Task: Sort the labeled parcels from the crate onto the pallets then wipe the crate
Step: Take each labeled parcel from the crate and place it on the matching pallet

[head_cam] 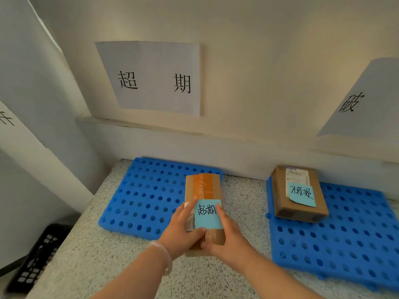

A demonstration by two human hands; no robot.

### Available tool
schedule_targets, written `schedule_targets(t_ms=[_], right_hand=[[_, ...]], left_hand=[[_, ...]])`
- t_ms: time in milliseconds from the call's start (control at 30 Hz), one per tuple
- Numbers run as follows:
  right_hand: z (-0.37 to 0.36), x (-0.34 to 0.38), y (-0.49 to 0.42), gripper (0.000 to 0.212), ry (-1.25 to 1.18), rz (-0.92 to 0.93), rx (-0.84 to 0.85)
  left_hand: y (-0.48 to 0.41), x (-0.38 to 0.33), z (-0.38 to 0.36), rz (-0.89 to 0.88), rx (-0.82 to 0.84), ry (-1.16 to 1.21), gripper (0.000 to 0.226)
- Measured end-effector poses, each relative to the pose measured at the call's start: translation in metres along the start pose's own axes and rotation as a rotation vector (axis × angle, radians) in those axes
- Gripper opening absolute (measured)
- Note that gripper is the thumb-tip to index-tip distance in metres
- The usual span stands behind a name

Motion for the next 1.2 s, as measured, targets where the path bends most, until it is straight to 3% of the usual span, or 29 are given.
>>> schedule_targets(t_ms=[333, 833, 1033, 1200], right_hand=[[-0.016, -0.012, -0.074, 0.126, -0.007, -0.068, -0.219], [0.005, 0.000, -0.136, 0.120, 0.002, -0.137, -0.235], [0.018, 0.026, -0.107, 0.115, 0.243, -0.126, -0.299], [0.023, 0.030, -0.051, 0.111, 0.412, -0.106, -0.356]], left_hand=[[-0.089, 0.039, 0.006, -0.032, 0.178, 0.035, 0.079], [-0.158, 0.035, 0.024, -0.077, 0.171, -0.046, 0.082], [-0.143, 0.022, 0.035, -0.034, 0.145, -0.274, 0.085], [-0.102, -0.012, 0.033, -0.182, 0.049, -0.537, 0.089]])
Point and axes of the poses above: each hand's wrist, its own y-axis away from the middle knuckle, its own z-axis out of the back of the hand, x = y × z, the point moved 8 cm from there along -y, towards the middle knuckle, and after that the axes turned 3 degrees about y, right-handed, at the moved point
